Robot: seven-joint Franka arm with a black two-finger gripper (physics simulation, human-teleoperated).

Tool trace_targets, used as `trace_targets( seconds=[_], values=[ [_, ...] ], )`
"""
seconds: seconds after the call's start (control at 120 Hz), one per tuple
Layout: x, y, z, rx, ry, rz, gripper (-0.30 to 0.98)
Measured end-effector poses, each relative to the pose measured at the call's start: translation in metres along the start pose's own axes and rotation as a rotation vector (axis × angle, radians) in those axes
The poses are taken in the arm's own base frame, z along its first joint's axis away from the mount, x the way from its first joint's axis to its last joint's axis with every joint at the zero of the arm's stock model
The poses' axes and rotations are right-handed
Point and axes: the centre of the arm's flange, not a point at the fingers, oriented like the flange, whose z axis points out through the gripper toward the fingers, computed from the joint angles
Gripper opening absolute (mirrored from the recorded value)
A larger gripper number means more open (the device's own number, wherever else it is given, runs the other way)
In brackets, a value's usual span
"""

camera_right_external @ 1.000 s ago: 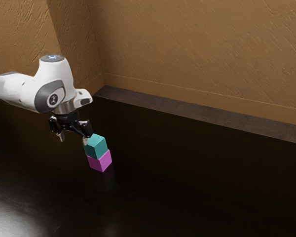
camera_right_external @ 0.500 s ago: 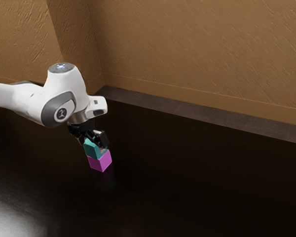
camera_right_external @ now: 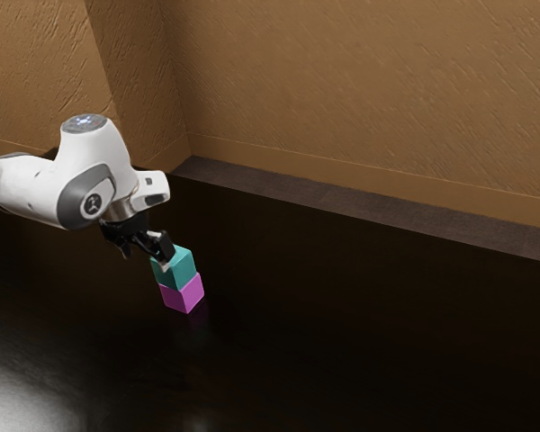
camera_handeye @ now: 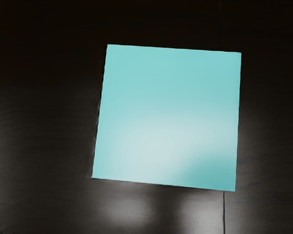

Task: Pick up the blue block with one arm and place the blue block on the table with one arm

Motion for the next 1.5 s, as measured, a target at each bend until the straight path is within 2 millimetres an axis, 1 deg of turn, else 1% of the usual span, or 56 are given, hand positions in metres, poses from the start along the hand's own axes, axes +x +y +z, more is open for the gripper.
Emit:
trace_targets(
  seconds=[0.108,0.2,0.25,0.333,0.425,0.5,0.558,0.6,0.675,0.725,0.9,1.033,1.133,1.4,1.5],
  values=[
    [0.001,-0.014,0.019,-0.001,-0.03,-0.018,0.69],
    [0.001,-0.026,0.027,0.001,-0.037,-0.033,0.69],
    [0.001,-0.032,0.027,0.002,-0.035,-0.041,0.69],
    [0.006,-0.04,0.022,0.008,-0.019,-0.048,0.69],
    [0.012,-0.043,0.016,0.012,-0.001,-0.045,0.69],
    [0.02,-0.041,0.01,0.015,0.017,-0.032,0.69],
    [0.034,-0.034,0.006,0.015,0.035,-0.011,0.69],
    [0.043,-0.021,0.006,0.011,0.043,0.016,0.69],
    [0.058,0.008,0.008,0.0,0.052,0.071,0.69],
    [0.062,0.017,0.01,-0.003,0.054,0.088,0.68],
    [0.06,0.013,0.014,-0.005,0.046,0.076,0.69],
    [0.058,0.014,0.029,-0.013,0.018,0.071,0.69],
    [0.057,0.015,0.038,-0.019,0.005,0.064,0.69],
    [0.055,0.014,0.046,-0.031,-0.009,0.044,0.69],
    [0.05,0.012,0.051,-0.035,-0.02,0.034,0.69]
  ],
)
